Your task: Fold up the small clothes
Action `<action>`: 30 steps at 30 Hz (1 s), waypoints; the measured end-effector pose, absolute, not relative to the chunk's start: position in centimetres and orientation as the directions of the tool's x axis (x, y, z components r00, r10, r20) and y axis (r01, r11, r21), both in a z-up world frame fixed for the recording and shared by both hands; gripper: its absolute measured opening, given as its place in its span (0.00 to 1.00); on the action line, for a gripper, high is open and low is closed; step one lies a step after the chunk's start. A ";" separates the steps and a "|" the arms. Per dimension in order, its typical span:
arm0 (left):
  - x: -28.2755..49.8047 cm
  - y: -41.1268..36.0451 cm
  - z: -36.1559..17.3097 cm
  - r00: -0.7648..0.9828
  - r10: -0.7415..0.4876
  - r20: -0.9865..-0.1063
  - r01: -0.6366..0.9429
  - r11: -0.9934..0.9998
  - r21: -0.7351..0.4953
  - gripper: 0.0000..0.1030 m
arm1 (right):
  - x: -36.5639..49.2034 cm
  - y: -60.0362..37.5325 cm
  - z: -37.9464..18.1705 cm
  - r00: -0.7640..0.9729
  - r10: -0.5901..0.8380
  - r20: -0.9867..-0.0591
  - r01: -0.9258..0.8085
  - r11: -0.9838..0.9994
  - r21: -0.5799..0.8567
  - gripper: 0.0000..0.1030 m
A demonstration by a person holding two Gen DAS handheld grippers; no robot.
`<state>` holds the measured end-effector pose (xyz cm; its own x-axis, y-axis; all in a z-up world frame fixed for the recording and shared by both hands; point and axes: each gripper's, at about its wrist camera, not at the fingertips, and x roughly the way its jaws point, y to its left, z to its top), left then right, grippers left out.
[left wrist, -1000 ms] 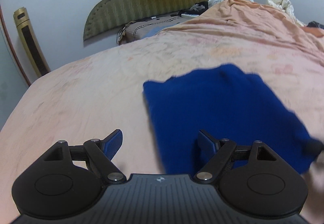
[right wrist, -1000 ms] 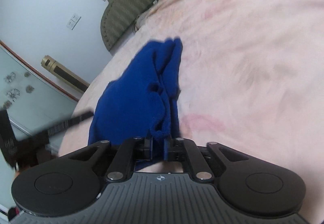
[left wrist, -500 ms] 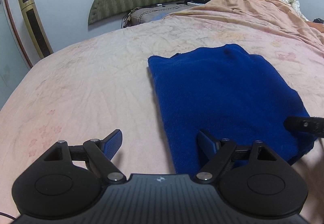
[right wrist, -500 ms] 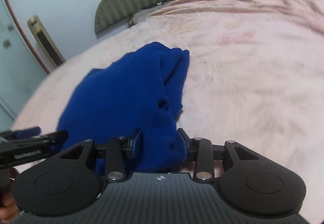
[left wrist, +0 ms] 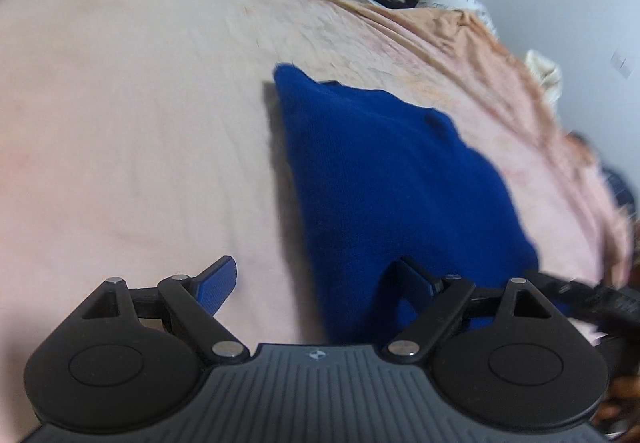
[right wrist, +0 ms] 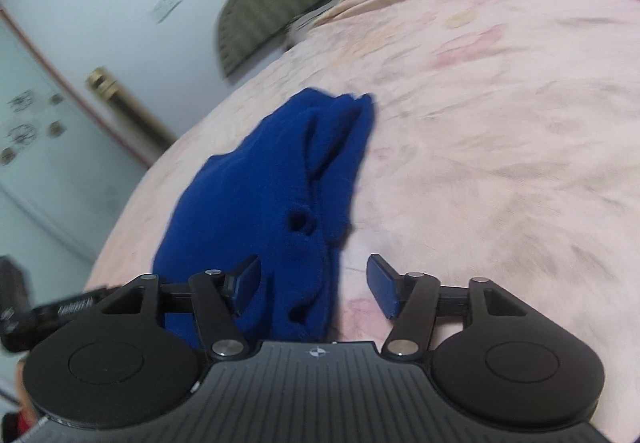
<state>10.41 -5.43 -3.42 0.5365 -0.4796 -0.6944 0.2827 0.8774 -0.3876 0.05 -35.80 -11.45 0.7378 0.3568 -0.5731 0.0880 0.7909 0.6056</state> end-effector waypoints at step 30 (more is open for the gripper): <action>4.4 -5.7 -1.2 0.591 -0.450 -0.670 0.452 0.872 -0.187 0.17 | -1.2 -30.2 -9.7 0.726 0.320 -0.608 0.135 0.801 0.583 0.36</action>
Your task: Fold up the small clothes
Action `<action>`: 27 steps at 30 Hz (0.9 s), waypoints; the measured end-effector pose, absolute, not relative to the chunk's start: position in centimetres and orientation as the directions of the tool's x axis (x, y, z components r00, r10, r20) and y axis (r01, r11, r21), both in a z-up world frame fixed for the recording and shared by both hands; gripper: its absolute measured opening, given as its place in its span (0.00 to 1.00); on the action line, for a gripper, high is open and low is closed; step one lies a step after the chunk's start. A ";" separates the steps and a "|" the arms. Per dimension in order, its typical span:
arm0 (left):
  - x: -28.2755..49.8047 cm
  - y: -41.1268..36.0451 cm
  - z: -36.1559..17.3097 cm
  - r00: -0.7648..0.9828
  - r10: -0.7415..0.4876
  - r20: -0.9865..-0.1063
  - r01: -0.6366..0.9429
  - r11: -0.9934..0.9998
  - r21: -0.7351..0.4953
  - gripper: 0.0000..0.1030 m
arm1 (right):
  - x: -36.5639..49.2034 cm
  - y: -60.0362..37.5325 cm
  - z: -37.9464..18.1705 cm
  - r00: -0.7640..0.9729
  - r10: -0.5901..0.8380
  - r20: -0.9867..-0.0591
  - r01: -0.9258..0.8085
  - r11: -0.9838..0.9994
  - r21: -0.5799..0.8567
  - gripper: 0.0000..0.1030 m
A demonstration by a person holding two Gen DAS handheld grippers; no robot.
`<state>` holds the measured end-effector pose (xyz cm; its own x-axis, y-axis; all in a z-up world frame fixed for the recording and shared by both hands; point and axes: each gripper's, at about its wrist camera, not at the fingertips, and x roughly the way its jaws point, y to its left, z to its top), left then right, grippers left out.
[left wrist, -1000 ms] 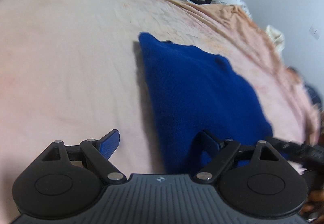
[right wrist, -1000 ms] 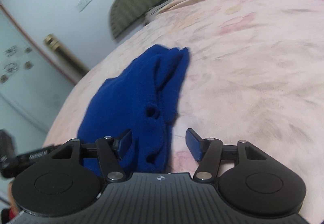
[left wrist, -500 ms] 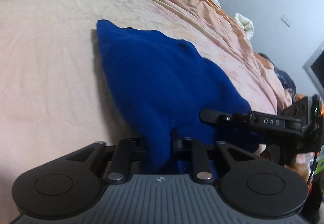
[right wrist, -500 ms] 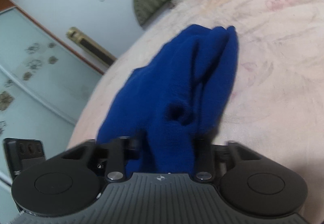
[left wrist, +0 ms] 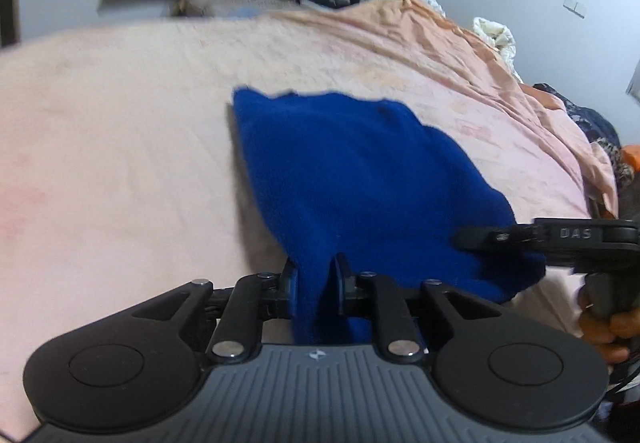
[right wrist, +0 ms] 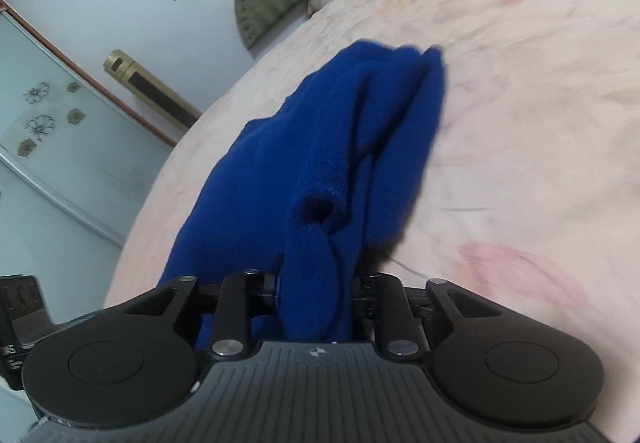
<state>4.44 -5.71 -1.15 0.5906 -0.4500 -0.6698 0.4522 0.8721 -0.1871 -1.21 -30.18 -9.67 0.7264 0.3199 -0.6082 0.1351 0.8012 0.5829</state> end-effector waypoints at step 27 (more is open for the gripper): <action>-1.6 -5.4 -1.9 0.670 -0.228 -0.707 0.296 0.955 -0.027 0.68 | -6.7 -24.0 -7.4 0.738 -0.066 -0.672 0.212 0.968 0.137 0.64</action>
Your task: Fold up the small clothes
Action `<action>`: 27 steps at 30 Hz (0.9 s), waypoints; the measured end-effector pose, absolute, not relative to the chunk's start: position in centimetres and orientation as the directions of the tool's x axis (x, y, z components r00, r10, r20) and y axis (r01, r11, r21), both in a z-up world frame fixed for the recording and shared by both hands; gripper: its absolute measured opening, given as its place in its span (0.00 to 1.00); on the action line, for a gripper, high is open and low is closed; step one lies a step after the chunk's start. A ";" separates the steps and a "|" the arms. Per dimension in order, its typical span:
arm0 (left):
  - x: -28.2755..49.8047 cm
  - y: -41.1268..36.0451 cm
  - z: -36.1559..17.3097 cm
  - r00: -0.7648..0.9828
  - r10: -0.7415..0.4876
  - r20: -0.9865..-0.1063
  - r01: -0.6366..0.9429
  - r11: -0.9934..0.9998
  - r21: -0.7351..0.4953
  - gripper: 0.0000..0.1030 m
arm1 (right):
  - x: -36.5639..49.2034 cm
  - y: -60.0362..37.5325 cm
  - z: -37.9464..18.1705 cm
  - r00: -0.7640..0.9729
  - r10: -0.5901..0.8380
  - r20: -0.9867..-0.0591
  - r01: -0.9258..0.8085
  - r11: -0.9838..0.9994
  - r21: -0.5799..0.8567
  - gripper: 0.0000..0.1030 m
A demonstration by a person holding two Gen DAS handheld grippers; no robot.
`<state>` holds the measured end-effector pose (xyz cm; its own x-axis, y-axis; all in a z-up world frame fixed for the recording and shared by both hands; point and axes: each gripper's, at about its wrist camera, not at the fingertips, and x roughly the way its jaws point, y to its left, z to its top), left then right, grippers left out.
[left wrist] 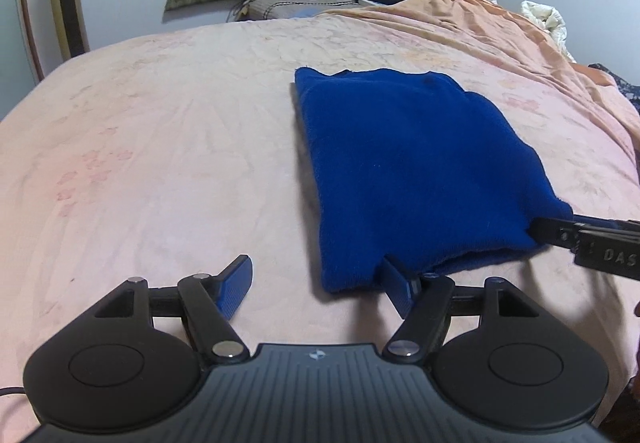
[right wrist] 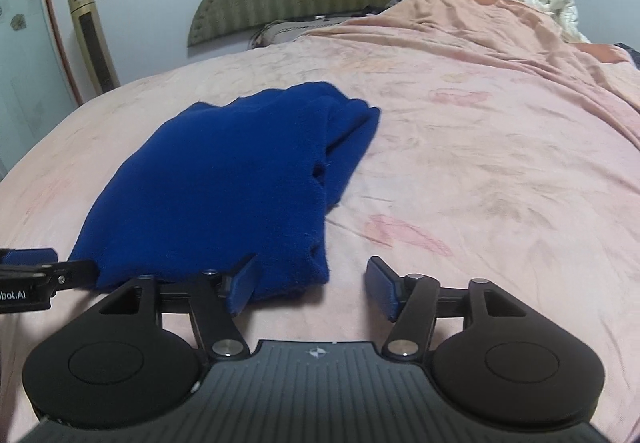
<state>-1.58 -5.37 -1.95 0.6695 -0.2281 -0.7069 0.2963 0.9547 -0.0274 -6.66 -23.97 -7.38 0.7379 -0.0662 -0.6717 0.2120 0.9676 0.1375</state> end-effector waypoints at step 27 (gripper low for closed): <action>-4.7 -6.0 -2.6 0.703 -0.070 -0.708 0.162 0.985 0.064 0.78 | -9.9 -21.4 -6.6 0.737 -0.075 -0.672 0.176 0.981 0.084 0.99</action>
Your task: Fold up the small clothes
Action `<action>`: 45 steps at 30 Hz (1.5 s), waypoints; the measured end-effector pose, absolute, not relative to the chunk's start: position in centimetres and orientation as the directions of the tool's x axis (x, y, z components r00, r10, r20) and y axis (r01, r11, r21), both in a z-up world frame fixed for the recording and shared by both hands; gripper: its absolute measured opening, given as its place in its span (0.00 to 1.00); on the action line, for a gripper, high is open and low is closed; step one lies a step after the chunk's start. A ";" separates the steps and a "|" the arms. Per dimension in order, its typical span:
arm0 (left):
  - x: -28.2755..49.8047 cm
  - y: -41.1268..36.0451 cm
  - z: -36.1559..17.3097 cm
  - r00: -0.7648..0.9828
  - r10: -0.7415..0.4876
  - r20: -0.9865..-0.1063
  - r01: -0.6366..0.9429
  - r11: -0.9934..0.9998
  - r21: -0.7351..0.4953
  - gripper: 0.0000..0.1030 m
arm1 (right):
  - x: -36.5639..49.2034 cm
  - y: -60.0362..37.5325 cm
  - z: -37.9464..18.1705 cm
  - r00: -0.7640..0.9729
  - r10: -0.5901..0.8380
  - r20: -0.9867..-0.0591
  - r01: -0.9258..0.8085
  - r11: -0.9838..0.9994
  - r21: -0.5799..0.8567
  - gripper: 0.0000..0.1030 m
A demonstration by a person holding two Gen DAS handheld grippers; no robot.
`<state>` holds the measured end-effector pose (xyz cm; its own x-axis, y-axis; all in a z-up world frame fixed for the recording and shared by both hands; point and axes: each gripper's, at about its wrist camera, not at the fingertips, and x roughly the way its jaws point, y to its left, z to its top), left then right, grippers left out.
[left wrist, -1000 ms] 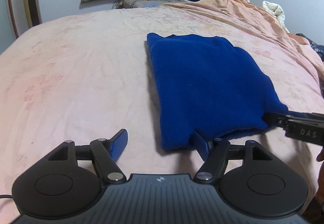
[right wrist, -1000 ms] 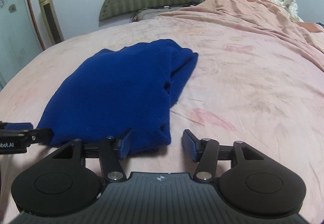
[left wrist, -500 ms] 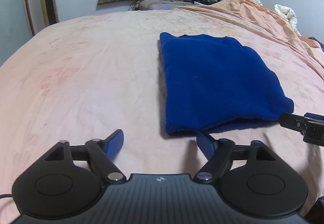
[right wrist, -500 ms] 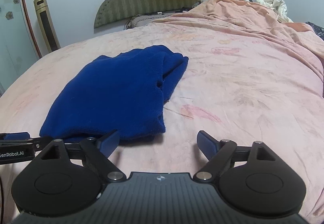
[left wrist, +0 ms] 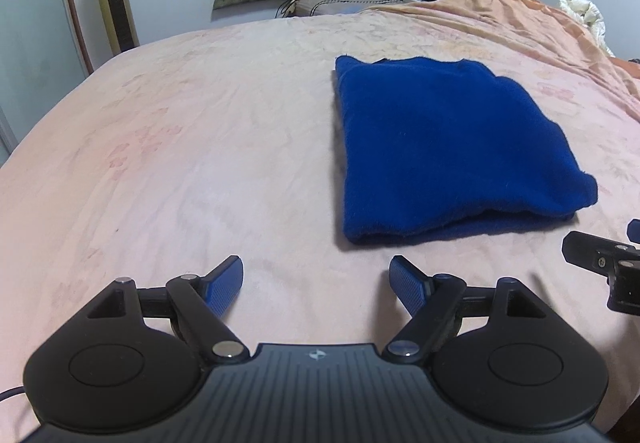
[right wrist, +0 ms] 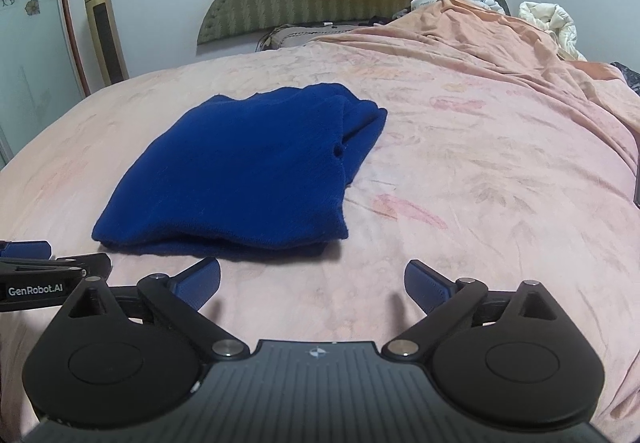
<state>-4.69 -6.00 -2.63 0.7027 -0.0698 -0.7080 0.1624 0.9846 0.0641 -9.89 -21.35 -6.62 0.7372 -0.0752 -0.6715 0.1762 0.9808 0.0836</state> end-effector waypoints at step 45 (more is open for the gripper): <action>-5.0 -4.5 -3.4 0.668 -0.014 -0.744 0.102 0.992 0.073 0.91 | -10.3 -19.5 -6.5 0.716 -0.060 -0.696 0.118 0.992 0.036 1.00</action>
<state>-5.03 -4.53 -3.36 0.6683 -0.0140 -0.7437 0.1018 0.9921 0.0728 -10.27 -19.52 -6.47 0.7156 -0.0599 -0.6960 0.1179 0.9924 0.0358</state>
